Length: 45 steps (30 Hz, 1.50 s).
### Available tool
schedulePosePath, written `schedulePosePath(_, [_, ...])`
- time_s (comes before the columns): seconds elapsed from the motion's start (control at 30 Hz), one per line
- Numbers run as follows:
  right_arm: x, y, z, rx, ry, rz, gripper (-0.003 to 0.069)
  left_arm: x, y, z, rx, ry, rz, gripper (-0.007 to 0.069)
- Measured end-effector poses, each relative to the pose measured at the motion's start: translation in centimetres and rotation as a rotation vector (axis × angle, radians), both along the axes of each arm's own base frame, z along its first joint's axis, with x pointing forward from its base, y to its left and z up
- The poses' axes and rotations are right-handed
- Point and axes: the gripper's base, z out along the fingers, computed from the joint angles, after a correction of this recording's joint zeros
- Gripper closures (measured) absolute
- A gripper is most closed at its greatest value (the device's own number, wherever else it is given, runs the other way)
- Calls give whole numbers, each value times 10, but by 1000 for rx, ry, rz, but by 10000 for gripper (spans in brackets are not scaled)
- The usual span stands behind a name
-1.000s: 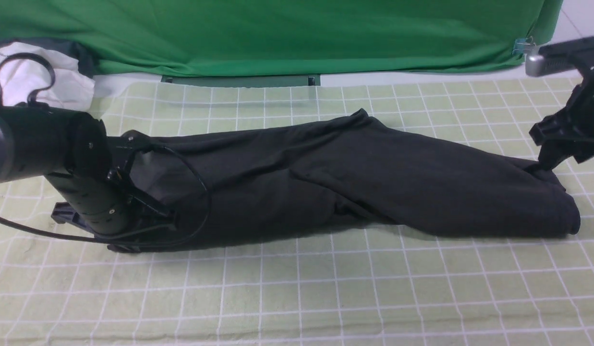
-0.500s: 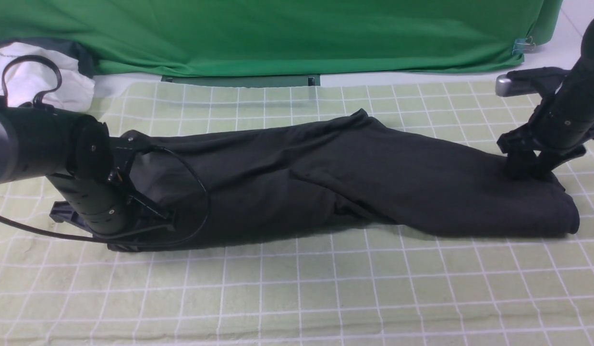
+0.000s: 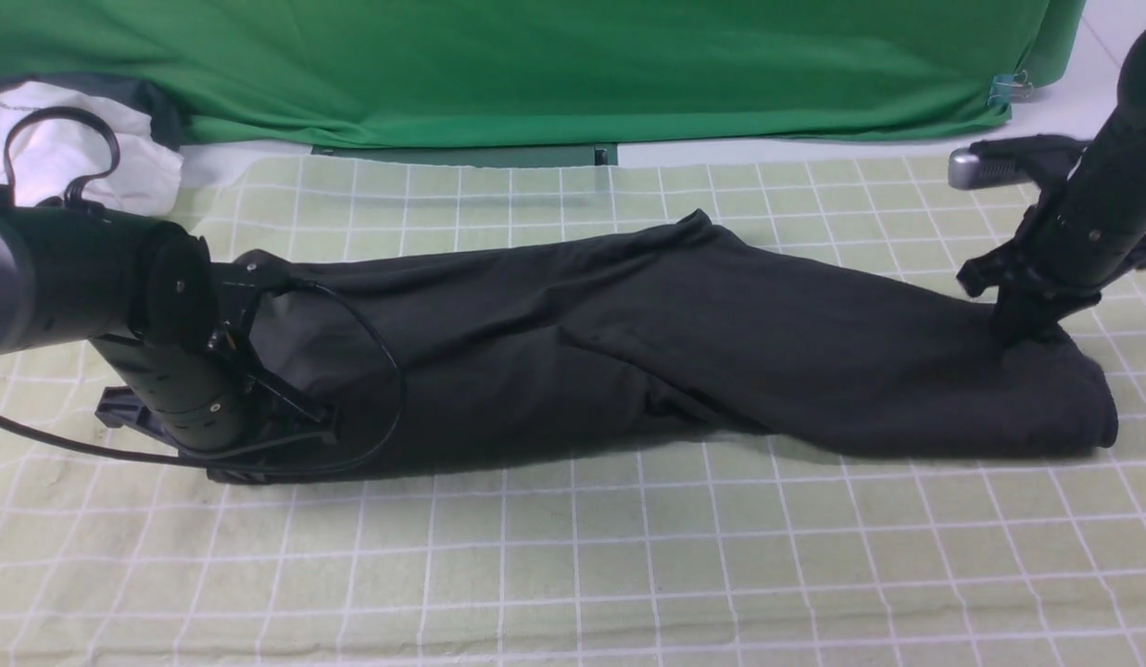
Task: Fold a long-sleeved shirt over a green coffee tablecloth.
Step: 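Pull the folded dark garment lengthwise by its ends to straighten it flat on the table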
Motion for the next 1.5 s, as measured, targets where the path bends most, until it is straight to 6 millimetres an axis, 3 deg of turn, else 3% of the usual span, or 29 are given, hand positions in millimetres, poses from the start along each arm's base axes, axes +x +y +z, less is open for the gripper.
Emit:
schedulePosePath(0.17, [3,-5,24,-33,-24,47,641,0,0,0,2,2,-8,613])
schedulePosePath(0.33, [6,-15,30,-51,-43,66,642,0,0,0,6,2,-26,613])
schedulePosePath(0.63, [22,-23,8,-84,-120,77,631,0,0,0,9,2,-30,613])
schedulePosePath(0.83, [29,-29,21,-135,-188,-4,482,-1,1,0,14,14,-35,613])
schedulePosePath(0.9, [27,-33,37,-149,-177,-35,361,-3,1,2,19,28,-35,613])
schedulePosePath(1.0, [19,-35,60,-153,-136,-63,307,-7,2,12,22,14,-35,613])
schedulePosePath(1.07, [12,-35,73,-152,-116,-77,354,-9,2,23,18,-20,-34,613])
schedulePosePath(1.13, [7,-34,84,-152,-114,-81,437,-11,2,34,13,-59,-32,613])
schedulePosePath(1.2, [0,-34,98,-148,-129,-87,573,-14,2,49,5,-114,-26,613])
schedulePosePath(1.27, [-5,-32,109,-131,-152,-91,629,-16,2,59,-5,-149,-14,613])
schedulePosePath(1.4, [-18,-25,135,-57,-210,-72,659,-11,-2,81,-51,-166,20,613])
schedulePosePath(1.5, [-29,-21,144,-18,-222,-57,662,-1,-5,91,-78,-176,14,613])
